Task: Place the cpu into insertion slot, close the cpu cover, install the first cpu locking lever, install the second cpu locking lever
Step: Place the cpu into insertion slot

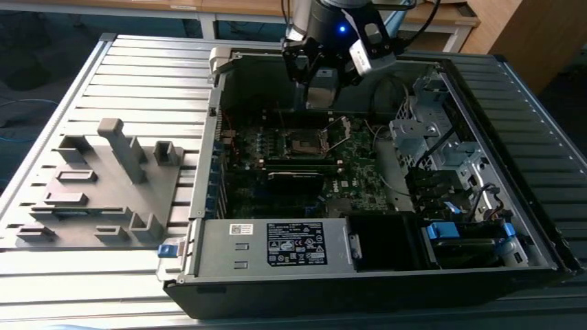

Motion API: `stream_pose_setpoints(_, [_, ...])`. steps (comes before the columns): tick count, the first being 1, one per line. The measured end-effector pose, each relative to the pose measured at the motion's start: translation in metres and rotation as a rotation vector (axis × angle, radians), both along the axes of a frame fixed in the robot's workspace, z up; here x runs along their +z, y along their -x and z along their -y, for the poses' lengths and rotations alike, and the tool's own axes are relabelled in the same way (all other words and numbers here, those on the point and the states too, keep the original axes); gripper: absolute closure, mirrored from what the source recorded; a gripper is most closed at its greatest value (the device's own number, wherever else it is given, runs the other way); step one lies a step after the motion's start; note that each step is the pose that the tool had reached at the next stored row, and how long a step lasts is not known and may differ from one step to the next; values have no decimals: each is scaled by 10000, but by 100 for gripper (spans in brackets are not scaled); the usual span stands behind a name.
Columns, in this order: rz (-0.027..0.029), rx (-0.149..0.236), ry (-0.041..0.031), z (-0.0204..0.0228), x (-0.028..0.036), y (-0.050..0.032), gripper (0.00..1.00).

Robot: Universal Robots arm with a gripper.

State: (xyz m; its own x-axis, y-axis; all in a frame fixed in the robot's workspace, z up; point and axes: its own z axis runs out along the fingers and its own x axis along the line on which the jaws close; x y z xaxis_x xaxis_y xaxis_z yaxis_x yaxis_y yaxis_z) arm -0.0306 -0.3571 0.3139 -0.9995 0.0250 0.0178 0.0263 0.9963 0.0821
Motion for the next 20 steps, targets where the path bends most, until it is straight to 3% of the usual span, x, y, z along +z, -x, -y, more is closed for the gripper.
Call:
stream_pose_setpoints(6, [0, 1, -1, 2, -102, 0, 46])
stream_pose_setpoints(13, [1, 1, -7, 1, -122, 0, 46])
stream_pose_setpoints(20, [0, 1, -5, 2, -209, 0, 46])
